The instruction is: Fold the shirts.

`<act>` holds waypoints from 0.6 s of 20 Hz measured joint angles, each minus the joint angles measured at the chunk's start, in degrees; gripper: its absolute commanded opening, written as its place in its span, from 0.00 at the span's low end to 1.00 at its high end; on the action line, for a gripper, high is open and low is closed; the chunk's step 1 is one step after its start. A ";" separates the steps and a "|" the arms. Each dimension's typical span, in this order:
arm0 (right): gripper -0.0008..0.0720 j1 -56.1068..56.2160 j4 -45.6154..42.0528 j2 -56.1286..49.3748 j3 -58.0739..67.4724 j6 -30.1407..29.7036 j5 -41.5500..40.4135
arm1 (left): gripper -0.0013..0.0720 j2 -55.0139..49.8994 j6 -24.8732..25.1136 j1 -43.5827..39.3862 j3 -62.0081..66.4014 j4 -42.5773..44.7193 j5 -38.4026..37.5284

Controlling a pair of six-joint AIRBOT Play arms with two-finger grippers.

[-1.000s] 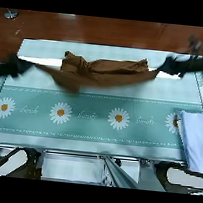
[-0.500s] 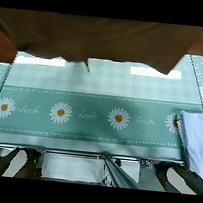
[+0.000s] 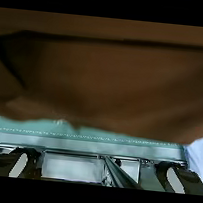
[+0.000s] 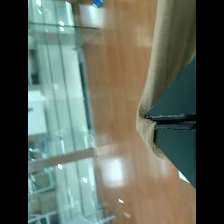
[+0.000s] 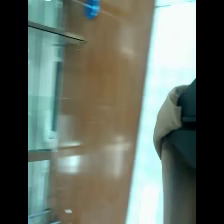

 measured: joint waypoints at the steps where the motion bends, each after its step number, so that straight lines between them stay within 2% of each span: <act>1: 0.05 0.00 -0.17 0.35 -1.55 0.48 1.77 | 0.04 0.37 -0.92 -2.05 -0.87 1.92 -0.35; 4: 0.05 0.00 0.00 0.87 -10.19 1.20 4.72 | 0.04 0.22 -3.61 -5.03 -8.00 5.70 -3.39; 6: 0.05 0.00 0.04 0.81 -19.78 1.09 2.62 | 0.04 -1.38 -5.09 -5.92 -16.11 6.91 -3.30; 9: 0.05 0.02 0.44 -2.05 -33.53 0.02 -5.81 | 0.04 -6.91 -7.69 -6.54 -26.43 7.65 2.45; 12: 0.05 0.07 3.32 -10.51 -41.07 -1.84 -14.64 | 0.04 -16.13 -10.01 -6.82 -31.04 7.72 10.62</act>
